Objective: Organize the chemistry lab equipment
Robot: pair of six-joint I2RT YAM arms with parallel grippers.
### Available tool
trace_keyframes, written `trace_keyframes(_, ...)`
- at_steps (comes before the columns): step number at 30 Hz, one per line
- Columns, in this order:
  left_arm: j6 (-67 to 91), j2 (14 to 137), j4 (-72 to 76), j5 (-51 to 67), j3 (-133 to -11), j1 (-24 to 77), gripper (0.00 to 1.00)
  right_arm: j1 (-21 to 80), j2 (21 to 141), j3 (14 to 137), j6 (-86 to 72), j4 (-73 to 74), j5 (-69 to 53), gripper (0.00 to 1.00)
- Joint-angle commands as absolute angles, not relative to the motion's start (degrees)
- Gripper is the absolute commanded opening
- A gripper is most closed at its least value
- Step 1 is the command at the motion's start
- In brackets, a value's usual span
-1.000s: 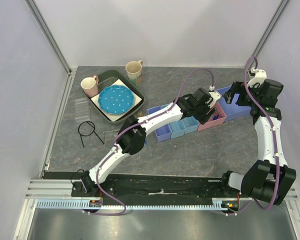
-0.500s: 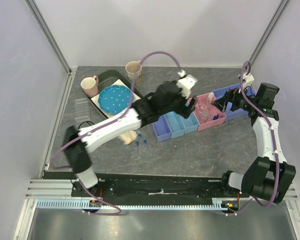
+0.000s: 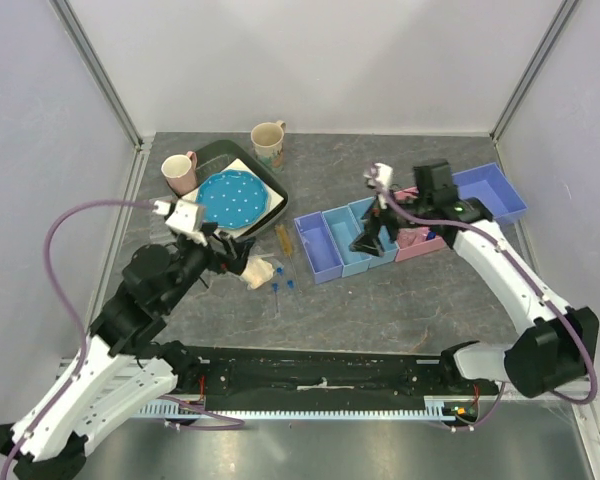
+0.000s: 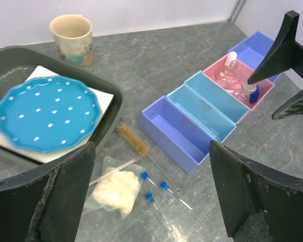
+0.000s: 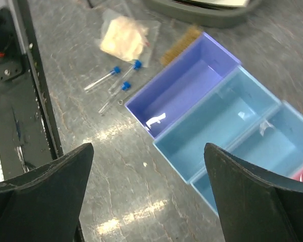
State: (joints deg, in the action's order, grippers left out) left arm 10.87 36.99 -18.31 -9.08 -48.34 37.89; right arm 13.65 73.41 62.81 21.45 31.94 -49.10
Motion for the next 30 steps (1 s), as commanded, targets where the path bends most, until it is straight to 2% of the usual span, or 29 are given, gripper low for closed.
trace_keyframes(1, 8.4, 29.4, -24.9, -15.5, -43.5, 37.5, 1.0, 28.0, 78.8, 73.2, 27.0, 40.9, -34.1, 0.98)
trace_keyframes(2, 8.3, 26.5, -25.4, -16.3, -41.4, 37.5, 1.0, 34.6, 82.1, 76.4, 26.8, 41.6, -31.4, 0.98)
trace_keyframes(5, 9.6, 22.6, -25.9, -18.6, -38.0, 37.5, 1.0, 43.6, 89.0, 82.3, 24.6, 42.1, -24.8, 0.98)
trace_keyframes(10, 10.4, 21.1, -25.2, -20.2, -36.6, 37.5, 0.99, 50.7, 99.6, 89.0, 20.8, 40.7, -17.4, 0.98)
trace_keyframes(14, 9.2, 22.4, -25.8, -21.8, -36.6, 37.5, 0.99, 53.6, 107.6, 94.6, 14.3, 38.6, -11.4, 0.98)
trace_keyframes(18, 9.1, 22.5, -26.3, -22.9, -36.7, 37.5, 0.98, 55.2, 112.8, 97.9, 6.5, 35.9, 3.0, 0.98)
trace_keyframes(24, 9.0, 21.3, -26.2, -23.0, -36.4, 37.5, 0.98, 55.4, 117.0, 100.1, 2.0, 34.6, 6.2, 0.96)
trace_keyframes(30, 8.7, 21.1, -26.3, -23.2, -36.5, 37.5, 0.98, 55.2, 119.7, 100.5, 1.5, 34.6, 8.3, 0.8)
